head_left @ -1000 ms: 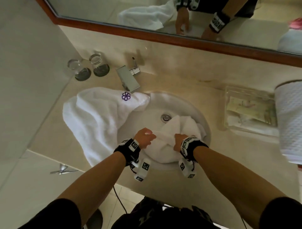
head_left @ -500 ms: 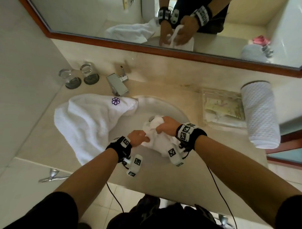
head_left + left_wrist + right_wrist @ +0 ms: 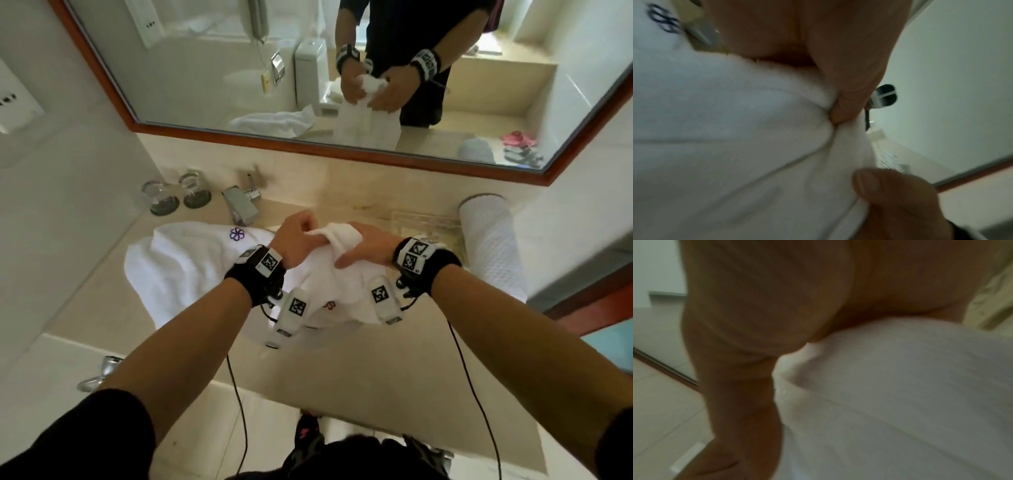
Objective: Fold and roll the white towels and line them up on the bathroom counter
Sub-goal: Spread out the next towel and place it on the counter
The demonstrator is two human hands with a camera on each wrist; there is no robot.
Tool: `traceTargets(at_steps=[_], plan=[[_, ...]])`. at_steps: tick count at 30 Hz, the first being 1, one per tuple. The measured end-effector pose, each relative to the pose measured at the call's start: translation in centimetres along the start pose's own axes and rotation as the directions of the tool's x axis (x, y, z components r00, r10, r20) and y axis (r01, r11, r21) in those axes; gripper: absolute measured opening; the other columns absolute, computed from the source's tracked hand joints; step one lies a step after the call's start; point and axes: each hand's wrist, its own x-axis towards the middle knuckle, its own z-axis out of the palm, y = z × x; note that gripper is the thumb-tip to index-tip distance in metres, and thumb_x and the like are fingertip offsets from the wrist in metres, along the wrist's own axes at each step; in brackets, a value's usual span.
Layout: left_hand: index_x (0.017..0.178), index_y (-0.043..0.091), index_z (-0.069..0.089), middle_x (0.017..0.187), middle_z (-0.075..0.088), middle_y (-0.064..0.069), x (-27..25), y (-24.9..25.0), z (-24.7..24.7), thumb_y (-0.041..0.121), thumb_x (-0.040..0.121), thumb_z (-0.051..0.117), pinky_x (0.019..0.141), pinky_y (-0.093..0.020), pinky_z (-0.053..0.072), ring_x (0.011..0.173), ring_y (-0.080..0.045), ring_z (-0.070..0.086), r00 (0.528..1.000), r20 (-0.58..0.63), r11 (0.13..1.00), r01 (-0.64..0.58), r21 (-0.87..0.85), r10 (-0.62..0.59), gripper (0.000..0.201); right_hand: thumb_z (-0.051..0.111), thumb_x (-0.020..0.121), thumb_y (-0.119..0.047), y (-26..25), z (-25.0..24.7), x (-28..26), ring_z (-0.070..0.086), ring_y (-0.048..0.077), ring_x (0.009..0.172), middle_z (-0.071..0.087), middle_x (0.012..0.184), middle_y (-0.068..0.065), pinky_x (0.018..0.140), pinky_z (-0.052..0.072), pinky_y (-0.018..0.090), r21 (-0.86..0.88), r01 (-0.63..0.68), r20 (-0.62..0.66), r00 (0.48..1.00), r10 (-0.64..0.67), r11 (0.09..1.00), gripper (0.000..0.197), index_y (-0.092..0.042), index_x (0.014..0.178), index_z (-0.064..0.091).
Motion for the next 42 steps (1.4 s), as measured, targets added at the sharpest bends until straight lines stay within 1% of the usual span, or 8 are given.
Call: traceTargets(at_steps=[5, 9, 14, 18, 25, 30, 37, 42], plan=[[0.074, 0.019, 0.052, 0.068, 0.056, 0.003, -0.7, 3.8, 2.0, 0.002, 0.065, 0.080, 0.054, -0.019, 0.039, 0.054, 0.001, 0.045, 0.991, 0.065, 0.993, -0.112, -0.028, 0.114, 0.035, 0.083, 0.063, -0.031, -1.3, -2.2, -2.5, 0.061, 0.018, 0.094, 0.065, 0.097, -0.007, 0.075, 0.047, 0.028, -0.120, 0.059, -0.060, 0.996, -0.067, 0.991, 0.044, -0.034, 0.103, 0.065], [0.100, 0.023, 0.058, 0.107, 0.065, -0.008, -0.7, 4.9, 1.8, 0.024, 0.086, 0.070, 0.073, -0.031, 0.047, 0.086, -0.016, 0.059, 0.976, 0.199, 0.965, 0.134, -0.227, -0.089, 0.018, 0.079, 0.069, -0.008, -0.6, -3.9, -4.9, 0.065, 0.021, 0.094, 0.070, 0.101, 0.001, 0.079, 0.054, 0.033, 0.114, 0.113, -0.161, 0.983, -0.094, 0.987, 0.038, -0.036, 0.094, 0.071], [0.140, 0.039, 0.044, 0.138, 0.046, 0.002, -1.0, 3.9, 2.0, 0.085, 0.064, 0.053, 0.108, -0.058, 0.029, 0.125, -0.030, 0.046, 0.856, 0.279, 0.825, 0.503, -0.257, -0.435, 0.090, 0.055, 0.081, 0.007, -1.6, -6.2, -8.7, 0.065, 0.023, 0.073, 0.067, 0.082, 0.012, 0.060, 0.056, 0.029, 0.626, 0.239, -0.263, 0.961, -0.087, 0.742, 0.021, -0.005, 0.092, 0.067], [0.118, 0.016, 0.062, 0.103, 0.073, -0.009, -2.1, 5.4, 3.7, 0.056, 0.092, 0.048, 0.075, -0.041, 0.054, 0.084, -0.028, 0.069, 0.812, 0.482, 0.738, 0.540, -0.404, -0.330, 0.050, 0.060, 0.087, -0.024, -2.4, -7.4, -9.9, 0.064, 0.025, 0.079, 0.070, 0.084, 0.010, 0.081, 0.052, 0.037, 0.707, 0.306, -0.404, 0.915, 0.010, 0.637, 0.020, -0.007, 0.084, 0.070], [0.131, 0.011, 0.055, 0.119, 0.069, -0.010, -1.5, 10.2, 5.2, 0.023, 0.095, 0.059, 0.094, -0.051, 0.053, 0.111, -0.031, 0.065, 0.918, 0.386, 0.905, 0.234, -0.355, -0.086, 0.038, 0.085, 0.067, -0.016, 0.2, -9.2, -11.2, 0.054, 0.019, 0.078, 0.059, 0.082, 0.001, 0.064, 0.047, 0.030, 0.105, -0.143, -0.430, 0.886, 0.174, 0.984, 0.032, -0.015, 0.085, 0.059], [0.124, 0.012, 0.060, 0.118, 0.067, -0.006, -1.9, 13.7, 6.7, 0.023, 0.095, 0.062, 0.085, -0.028, 0.056, 0.105, -0.020, 0.065, 0.900, 0.434, 0.996, 0.009, -0.086, 0.029, 0.031, 0.083, 0.065, -0.044, 0.8, -7.9, -11.7, 0.063, 0.021, 0.101, 0.068, 0.113, 0.002, 0.084, 0.054, 0.039, 0.021, -0.275, -0.065, 0.959, 0.276, 0.961, 0.046, -0.030, 0.105, 0.064], [0.117, 0.021, 0.063, 0.107, 0.069, 0.004, -1.7, 11.9, 4.5, 0.033, 0.069, 0.087, 0.088, -0.033, 0.050, 0.098, -0.018, 0.065, 0.898, 0.434, 0.875, -0.157, 0.458, -0.066, 0.055, 0.063, 0.082, -0.030, -0.4, -8.4, -12.1, 0.069, 0.038, 0.095, 0.071, 0.104, 0.018, 0.091, 0.052, 0.055, 0.337, -0.105, -0.184, 0.967, 0.175, 0.936, 0.041, -0.006, 0.116, 0.061], [0.120, 0.004, 0.064, 0.113, 0.067, -0.017, -0.8, 7.1, 3.3, 0.020, 0.090, 0.063, 0.072, -0.029, 0.049, 0.094, -0.032, 0.064, 0.945, 0.250, 0.693, -0.034, 0.720, -0.213, 0.034, 0.047, 0.096, -0.023, -1.3, -9.6, -12.5, 0.072, 0.032, 0.084, 0.071, 0.103, 0.012, 0.066, 0.061, 0.040, 0.478, -0.009, -0.365, 0.908, 0.207, 0.879, 0.024, -0.012, 0.113, 0.061]])
